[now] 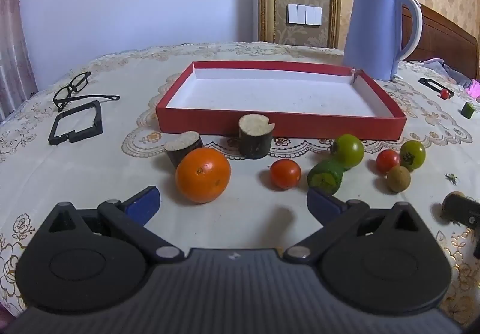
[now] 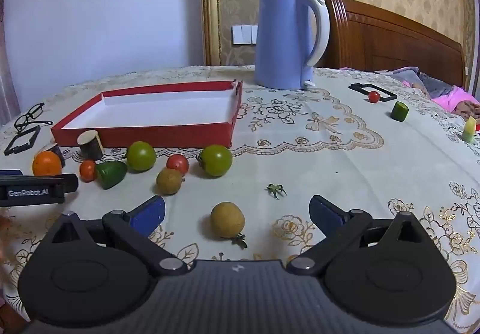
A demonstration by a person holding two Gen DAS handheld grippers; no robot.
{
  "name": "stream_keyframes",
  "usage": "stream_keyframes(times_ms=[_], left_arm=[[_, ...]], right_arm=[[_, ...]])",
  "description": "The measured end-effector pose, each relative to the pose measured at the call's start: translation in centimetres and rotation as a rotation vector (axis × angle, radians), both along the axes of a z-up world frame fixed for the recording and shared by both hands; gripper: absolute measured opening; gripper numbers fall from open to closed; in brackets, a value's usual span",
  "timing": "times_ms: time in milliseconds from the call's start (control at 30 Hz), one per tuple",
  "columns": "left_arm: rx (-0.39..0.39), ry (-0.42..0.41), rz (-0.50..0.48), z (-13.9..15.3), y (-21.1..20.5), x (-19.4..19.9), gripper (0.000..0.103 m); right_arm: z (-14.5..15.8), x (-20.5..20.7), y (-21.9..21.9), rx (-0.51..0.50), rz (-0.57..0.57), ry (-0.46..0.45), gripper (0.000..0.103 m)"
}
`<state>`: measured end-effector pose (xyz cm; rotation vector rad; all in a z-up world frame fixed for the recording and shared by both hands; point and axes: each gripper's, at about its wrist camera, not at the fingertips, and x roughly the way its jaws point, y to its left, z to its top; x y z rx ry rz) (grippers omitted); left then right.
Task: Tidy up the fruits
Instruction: 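Reach the right gripper to the brown round fruit and grasp it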
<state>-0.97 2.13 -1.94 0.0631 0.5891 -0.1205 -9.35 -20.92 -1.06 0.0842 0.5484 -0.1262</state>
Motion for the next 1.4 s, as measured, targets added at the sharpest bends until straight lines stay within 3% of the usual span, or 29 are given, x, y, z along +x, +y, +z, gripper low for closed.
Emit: stream_keyframes(times_ms=[333, 733, 867, 1233, 1400], left_arm=[[-0.004, 0.003, -0.001, -0.1, 0.0, 0.0, 0.103], [0.002, 0.016, 0.012, -0.5, 0.3, 0.4, 0.103], [0.002, 0.02, 0.019, -0.6, 0.6, 0.5, 0.103], [-0.011, 0.004, 0.013, -0.3, 1.5, 0.4, 0.103], [-0.026, 0.015, 0.024, -0.4, 1.9, 0.7, 0.103]], right_arm=[[-0.3, 0.7, -0.1, 0.005, -0.011, 0.04, 0.103], [-0.4, 0.7, 0.0, 0.002, -0.001, 0.022, 0.102], [-0.3, 0.5, -0.2, 0.007, -0.001, 0.009, 0.087], [-0.7, 0.8, 0.3, -0.008, 0.041, 0.039, 0.076], [-1.0, 1.1, 0.3, -0.008, 0.045, 0.051, 0.062]])
